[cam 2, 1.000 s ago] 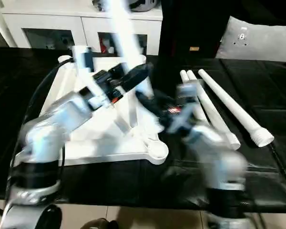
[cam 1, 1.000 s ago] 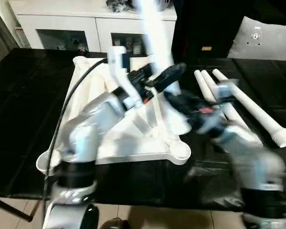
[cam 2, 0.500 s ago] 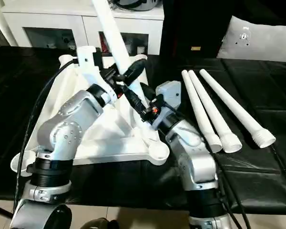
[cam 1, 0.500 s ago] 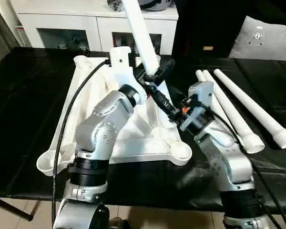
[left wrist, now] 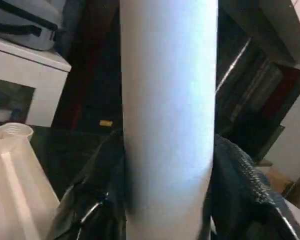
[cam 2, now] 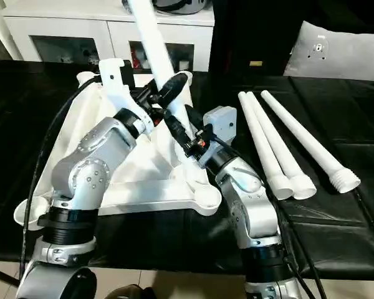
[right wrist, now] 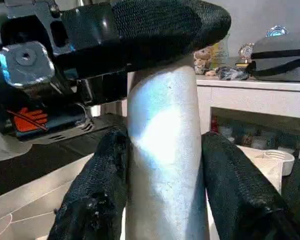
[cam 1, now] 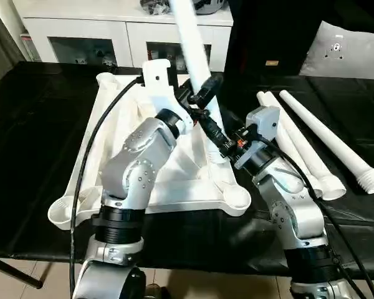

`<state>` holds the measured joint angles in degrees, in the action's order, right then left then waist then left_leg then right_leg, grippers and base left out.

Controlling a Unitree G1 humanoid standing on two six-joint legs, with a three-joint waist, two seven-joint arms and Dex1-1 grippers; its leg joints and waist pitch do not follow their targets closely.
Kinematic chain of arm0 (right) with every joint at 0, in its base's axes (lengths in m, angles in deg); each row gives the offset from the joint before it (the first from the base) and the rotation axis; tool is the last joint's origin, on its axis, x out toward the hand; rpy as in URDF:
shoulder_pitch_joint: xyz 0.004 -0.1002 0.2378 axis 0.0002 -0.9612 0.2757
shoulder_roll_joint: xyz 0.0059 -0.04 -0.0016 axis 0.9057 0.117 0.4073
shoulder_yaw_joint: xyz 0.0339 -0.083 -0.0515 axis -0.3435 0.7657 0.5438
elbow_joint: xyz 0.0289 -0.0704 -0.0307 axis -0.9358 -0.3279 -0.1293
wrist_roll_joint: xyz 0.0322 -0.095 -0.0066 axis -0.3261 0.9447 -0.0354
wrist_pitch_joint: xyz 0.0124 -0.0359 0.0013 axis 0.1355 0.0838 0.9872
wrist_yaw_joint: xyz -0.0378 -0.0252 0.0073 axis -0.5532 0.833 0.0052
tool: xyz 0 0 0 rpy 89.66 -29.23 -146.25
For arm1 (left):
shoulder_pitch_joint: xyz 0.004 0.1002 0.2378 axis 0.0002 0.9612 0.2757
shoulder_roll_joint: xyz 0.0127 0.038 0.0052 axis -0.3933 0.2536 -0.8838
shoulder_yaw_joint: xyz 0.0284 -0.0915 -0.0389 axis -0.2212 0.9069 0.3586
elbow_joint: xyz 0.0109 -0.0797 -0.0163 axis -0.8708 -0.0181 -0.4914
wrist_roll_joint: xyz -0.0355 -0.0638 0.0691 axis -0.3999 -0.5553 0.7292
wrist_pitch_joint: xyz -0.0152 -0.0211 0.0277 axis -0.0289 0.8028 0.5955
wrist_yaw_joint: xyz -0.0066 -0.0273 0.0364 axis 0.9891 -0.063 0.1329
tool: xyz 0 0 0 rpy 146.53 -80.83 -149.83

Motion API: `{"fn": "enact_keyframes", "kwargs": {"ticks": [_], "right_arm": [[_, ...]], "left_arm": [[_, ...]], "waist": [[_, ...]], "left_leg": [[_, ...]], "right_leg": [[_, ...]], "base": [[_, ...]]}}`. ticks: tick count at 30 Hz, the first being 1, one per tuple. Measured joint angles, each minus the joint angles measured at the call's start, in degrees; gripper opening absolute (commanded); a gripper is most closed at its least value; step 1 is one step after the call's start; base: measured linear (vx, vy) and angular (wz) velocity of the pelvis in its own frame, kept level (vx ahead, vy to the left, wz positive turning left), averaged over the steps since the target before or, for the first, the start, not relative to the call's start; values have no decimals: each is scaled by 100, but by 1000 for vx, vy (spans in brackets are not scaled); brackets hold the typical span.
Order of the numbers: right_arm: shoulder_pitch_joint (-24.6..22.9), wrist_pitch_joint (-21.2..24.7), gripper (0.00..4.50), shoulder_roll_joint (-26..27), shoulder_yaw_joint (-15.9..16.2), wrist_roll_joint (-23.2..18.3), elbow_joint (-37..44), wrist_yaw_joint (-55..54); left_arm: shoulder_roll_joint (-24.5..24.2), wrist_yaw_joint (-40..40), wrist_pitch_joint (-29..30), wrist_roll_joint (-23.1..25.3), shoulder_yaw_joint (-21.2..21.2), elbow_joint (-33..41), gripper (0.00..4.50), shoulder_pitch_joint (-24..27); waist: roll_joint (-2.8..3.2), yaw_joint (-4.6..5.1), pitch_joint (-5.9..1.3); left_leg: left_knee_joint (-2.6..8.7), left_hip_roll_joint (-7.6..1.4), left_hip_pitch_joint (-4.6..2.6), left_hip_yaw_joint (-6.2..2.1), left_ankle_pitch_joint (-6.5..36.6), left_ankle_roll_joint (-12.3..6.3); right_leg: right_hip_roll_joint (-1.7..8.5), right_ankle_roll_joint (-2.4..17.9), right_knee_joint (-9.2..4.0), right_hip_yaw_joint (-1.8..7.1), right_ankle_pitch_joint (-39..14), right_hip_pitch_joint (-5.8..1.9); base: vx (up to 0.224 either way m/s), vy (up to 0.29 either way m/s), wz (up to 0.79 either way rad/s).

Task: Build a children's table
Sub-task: Pick table leg

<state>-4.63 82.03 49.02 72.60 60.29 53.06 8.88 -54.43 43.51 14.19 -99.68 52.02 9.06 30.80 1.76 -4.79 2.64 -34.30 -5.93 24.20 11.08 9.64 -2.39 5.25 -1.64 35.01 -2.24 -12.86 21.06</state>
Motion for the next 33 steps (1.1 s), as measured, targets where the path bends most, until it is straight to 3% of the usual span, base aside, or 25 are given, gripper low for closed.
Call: {"fn": "enact_keyframes", "kwargs": {"ticks": [12, 15, 18, 26, 29, 33], "right_arm": [[147, -100, 183, -120, 65, 60, -188, 28], [158, -28, 253, -156, 94, 44, -185, 46], [157, 75, 255, -241, 112, 26, -191, 178], [-72, 44, 337, -349, 240, 70, -331, 293], [-86, 12, 371, -365, 214, 33, -341, 325], [-107, 24, 385, -431, 224, -12, -309, 473]], "left_arm": [[15, -15, -123, 90, -6, -44, 188, 2], [14, -40, -124, 102, -4, -64, 188, 2], [7, -70, -124, 121, -2, -131, 188, 2], [-159, -82, -307, 298, 45, -252, 186, -23], [-279, -98, -375, 441, 64, -377, 186, -63], [-365, -125, -424, 500, 98, -463, 186, -126]], "waist": [[-15, 13, 8], [-13, 16, 8], [-13, 31, 8], [-14, 141, 8], [-16, 153, 9], [-18, 147, 10]], "left_leg": [[0, 0, 0, 3, -12, -30], [-1, 0, 0, 4, -13, -31], [-2, 0, 0, 4, -13, -31], [-2, 0, 0, 4, -13, -31], [-2, 0, 0, 4, -16, -36], [-2, 0, 1, 4, -21, -44]], "right_leg": [[0, 0, 0, -1, 0, -2], [0, 2, 0, 0, 1, -2], [0, 4, 1, 0, 4, -3], [0, 5, 1, -1, 5, -3], [0, 5, 2, -1, 5, -3], [1, 8, 1, -2, 7, -4]], "base": [[0, 0, 0], [0, 0, 0], [0, 0, 0], [0, 0, 0], [0, 0, 0], [0, 0, 0]]}}
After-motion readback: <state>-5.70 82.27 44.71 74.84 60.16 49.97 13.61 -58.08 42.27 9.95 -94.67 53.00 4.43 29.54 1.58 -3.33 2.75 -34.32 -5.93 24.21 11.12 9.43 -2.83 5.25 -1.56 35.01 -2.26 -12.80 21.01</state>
